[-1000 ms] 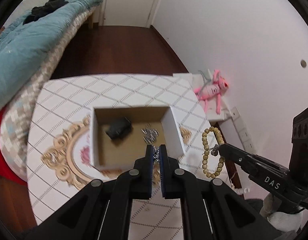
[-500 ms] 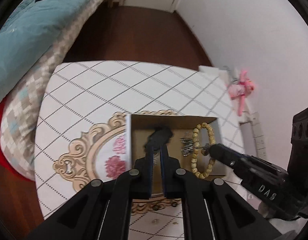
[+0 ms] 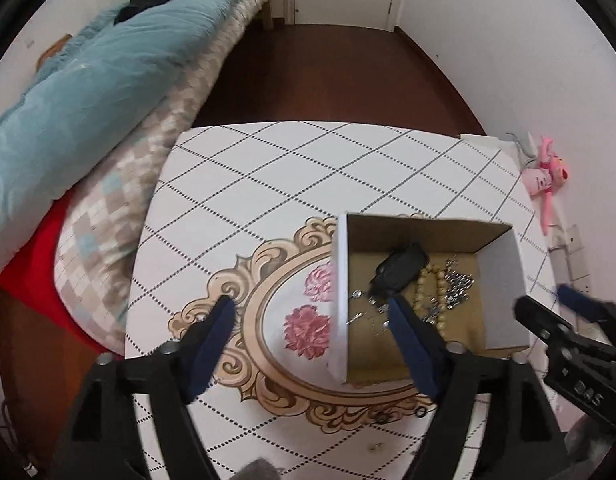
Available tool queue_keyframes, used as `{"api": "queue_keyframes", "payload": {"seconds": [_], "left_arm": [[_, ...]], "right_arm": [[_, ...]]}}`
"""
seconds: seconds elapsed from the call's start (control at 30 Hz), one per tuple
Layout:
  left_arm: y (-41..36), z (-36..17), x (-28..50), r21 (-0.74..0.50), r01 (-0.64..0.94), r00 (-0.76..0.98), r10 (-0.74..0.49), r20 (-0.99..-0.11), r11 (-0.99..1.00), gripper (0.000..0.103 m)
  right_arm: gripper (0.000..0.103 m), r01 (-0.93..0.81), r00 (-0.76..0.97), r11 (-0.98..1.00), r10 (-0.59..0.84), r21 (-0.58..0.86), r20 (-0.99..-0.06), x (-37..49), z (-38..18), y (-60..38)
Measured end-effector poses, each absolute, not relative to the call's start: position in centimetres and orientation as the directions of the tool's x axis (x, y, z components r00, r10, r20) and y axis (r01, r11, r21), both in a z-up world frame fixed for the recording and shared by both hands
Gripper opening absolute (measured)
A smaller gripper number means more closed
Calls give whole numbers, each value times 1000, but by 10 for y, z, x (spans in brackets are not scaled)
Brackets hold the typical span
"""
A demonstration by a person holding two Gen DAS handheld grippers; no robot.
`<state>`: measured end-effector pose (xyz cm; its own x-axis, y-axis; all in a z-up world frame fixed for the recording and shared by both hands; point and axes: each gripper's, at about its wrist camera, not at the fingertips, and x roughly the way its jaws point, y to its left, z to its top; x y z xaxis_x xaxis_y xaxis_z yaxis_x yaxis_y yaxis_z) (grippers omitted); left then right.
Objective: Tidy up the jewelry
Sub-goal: 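Lift both tools out of the box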
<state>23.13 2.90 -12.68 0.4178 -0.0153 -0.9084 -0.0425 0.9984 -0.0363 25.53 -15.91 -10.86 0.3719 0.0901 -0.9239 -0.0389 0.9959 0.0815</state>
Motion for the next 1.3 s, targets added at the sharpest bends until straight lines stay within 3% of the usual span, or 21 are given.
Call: {"api": "queue_keyframes", "payload": {"seconds": [0.07,0.1,0.53,1.3], "left_arm": [[27,-132,224,-17,-47,425,4,-905,999,99],[27,-135,221,-13,-45,425,8,-905,999,100],[16,-123,188,3,-52,462,27,-887,999,103],[3,1,90,-11,-45,675,23,-737,999,103]], "right_arm": [[95,-24,397,1000,2,-9,-918,246,-108,-160],[101,-19,399,999,-19,-29,-917,245,-108,-162],[103,14,437,997,-71,-73,-896,219,-104,-165],[103,56,677,998,-68,-41,-733,105,35,-175]]}}
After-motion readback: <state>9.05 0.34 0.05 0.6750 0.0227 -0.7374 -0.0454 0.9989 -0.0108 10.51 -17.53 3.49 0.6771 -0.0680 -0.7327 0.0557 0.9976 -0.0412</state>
